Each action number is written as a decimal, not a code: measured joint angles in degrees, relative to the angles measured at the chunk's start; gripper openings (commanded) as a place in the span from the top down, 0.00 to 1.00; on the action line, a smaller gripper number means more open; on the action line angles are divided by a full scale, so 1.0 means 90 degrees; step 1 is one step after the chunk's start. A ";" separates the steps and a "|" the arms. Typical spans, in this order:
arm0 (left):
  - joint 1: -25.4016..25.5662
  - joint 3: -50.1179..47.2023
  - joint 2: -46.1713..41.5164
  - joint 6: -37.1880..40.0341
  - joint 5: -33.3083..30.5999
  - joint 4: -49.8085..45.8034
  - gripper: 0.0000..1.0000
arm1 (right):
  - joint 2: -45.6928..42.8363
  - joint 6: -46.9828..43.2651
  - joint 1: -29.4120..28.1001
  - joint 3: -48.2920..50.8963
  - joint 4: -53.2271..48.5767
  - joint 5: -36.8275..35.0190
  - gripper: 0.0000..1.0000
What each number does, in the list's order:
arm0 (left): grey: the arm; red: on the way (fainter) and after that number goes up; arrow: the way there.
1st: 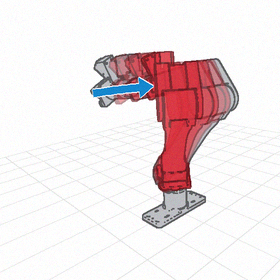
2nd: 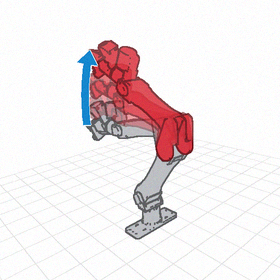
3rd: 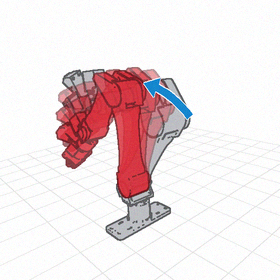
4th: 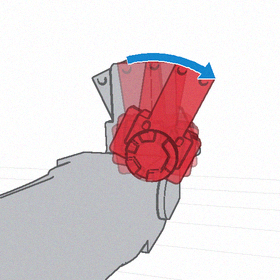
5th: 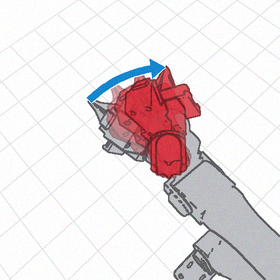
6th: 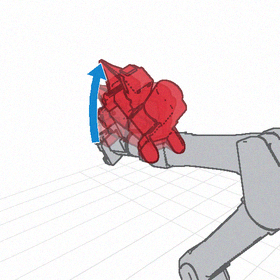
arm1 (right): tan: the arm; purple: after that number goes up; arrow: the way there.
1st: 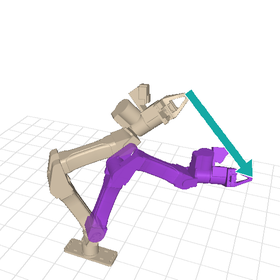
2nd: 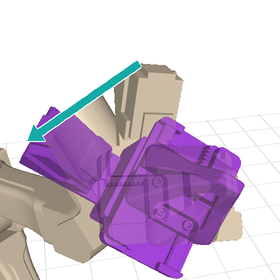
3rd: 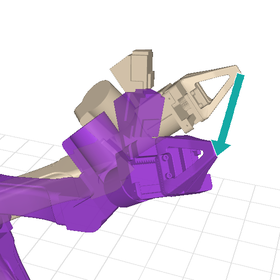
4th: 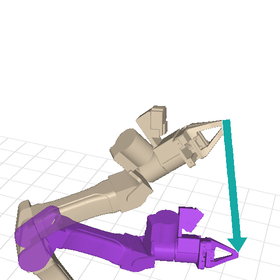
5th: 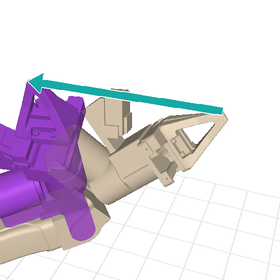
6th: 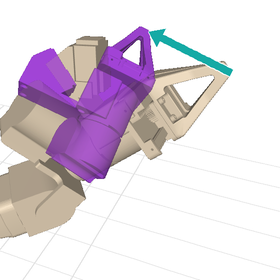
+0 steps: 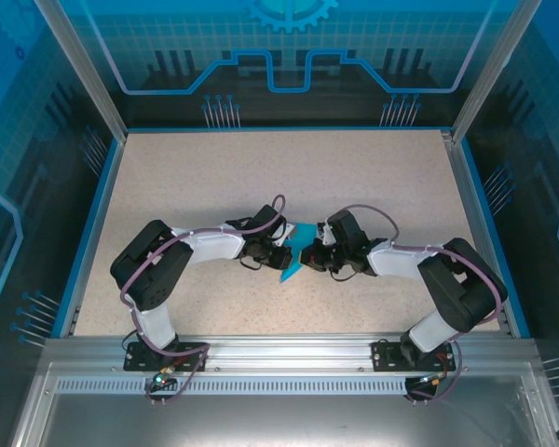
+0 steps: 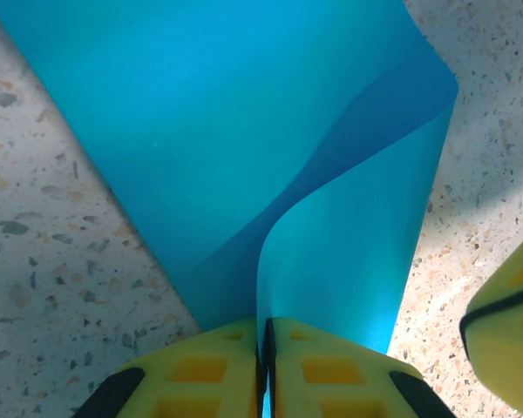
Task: Fold a paper plane with a square sheet of paper (pick it up from the middle)
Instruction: Third fold the triangle at the center of the table.
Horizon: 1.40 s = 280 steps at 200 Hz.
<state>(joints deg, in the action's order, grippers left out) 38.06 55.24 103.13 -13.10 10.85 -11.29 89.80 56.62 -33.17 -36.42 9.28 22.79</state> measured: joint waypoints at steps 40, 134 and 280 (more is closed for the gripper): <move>-0.0005 0.0000 0.0000 0.0000 0.0007 0.0000 0.87 | 0.0170 0.0165 -0.0036 0.0000 0.0311 -0.0005 0.95; -0.0005 -0.0010 0.0000 0.0000 0.0010 0.0010 0.88 | 0.0515 0.0282 -0.0036 0.0007 0.0656 -0.0005 0.95; -0.0005 -0.0027 0.0000 0.0019 0.0010 0.0044 0.88 | 0.0906 0.0284 -0.0036 0.0085 0.0884 -0.0044 0.94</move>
<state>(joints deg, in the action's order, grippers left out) 38.02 55.00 103.13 -12.93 10.94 -10.90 97.95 59.18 -33.50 -35.66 17.23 22.39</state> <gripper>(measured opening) 0.120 0.065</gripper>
